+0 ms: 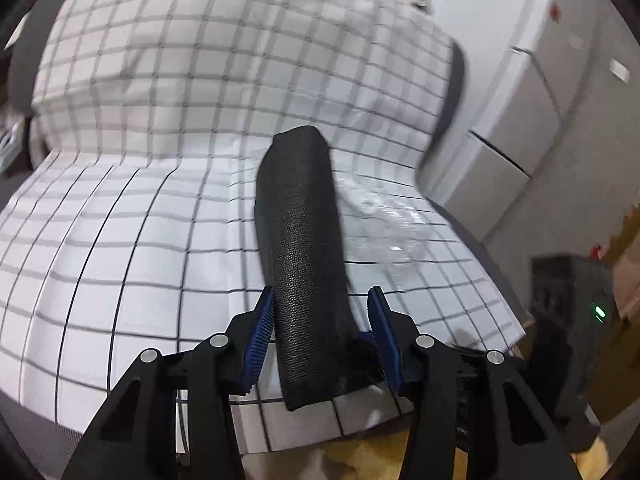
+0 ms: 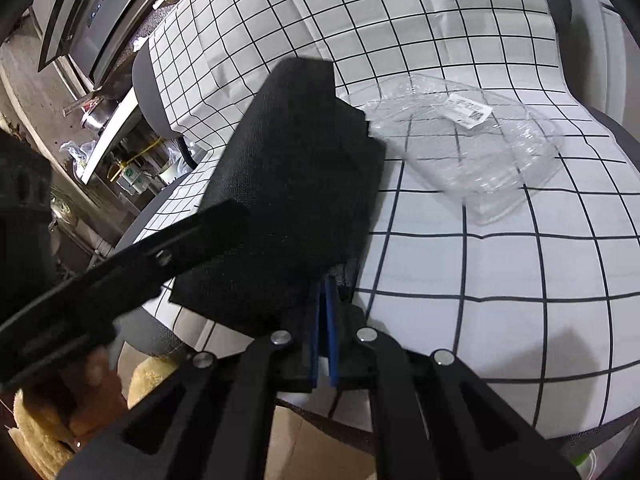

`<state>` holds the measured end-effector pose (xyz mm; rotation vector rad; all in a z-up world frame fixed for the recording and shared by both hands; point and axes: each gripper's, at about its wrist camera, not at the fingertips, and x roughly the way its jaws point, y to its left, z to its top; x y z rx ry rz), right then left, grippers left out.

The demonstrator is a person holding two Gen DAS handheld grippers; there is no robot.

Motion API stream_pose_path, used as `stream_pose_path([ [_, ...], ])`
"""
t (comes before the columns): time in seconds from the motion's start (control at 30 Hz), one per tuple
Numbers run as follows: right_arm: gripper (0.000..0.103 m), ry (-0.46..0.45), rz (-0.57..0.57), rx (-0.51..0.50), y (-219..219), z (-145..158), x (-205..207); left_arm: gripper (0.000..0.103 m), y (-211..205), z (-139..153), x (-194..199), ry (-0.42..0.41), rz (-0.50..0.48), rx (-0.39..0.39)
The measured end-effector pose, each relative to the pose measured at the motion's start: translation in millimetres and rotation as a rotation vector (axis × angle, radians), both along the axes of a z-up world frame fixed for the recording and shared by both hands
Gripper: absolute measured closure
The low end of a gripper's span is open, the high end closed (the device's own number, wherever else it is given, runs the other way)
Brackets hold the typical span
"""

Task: Collect trash
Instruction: 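Open the right gripper off the pad and move it to the clear container, then grasp the clear plastic clamshell container with the right gripper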

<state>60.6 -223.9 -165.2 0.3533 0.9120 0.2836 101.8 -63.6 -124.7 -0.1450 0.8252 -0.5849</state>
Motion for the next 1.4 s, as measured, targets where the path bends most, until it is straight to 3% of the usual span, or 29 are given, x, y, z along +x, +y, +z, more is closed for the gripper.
stream_pose_path([
  [0.1, 0.1, -0.002, 0.003, 0.006, -0.8, -1.4, -0.2, 0.055, 4.6, -12.1, 8.9, 0.092, 0.036, -0.013],
  [0.33, 0.1, -0.014, 0.002, -0.007, -0.9, -4.1, -2.2, 0.053, 6.3, -18.4, 1.2, 0.113, 0.021, 0.023],
  [0.43, 0.1, -0.016, 0.001, 0.001, -1.8, -4.6, -1.9, 0.057, 2.6, -23.9, 4.2, 0.12, 0.012, 0.019],
  [0.47, 0.1, -0.016, 0.002, -0.002, -1.4, -4.0, -1.7, 0.072, -0.7, -23.0, 4.7, 0.115, -0.005, 0.013],
  [0.57, 0.1, -0.043, 0.005, -0.029, -0.3, 3.1, -4.9, 0.092, -6.2, -12.7, 0.4, 0.077, -0.024, 0.019],
  [0.6, 0.1, -0.061, 0.008, -0.034, -1.3, 9.7, -8.4, 0.094, -7.1, -6.8, -1.7, 0.058, -0.028, 0.02],
  [0.73, 0.092, -0.123, -0.051, -0.109, -10.8, 35.0, -18.0, 0.096, 4.0, 26.9, -13.4, -0.071, 0.007, 0.029],
  [0.87, 0.079, -0.135, -0.119, -0.168, -29.9, 47.6, -13.7, 0.096, 31.4, 53.6, -14.7, -0.145, 0.076, 0.003],
  [1.03, 0.07, -0.145, -0.191, -0.237, -55.4, 56.5, 0.4, 0.096, 57.1, 61.2, -0.2, -0.142, 0.129, -0.023],
  [1.4, 0.07, -0.071, -0.24, -0.371, -122.4, 31.7, 85.8, 0.096, 53.1, 25.5, 40.1, -0.055, 0.127, -0.01],
])
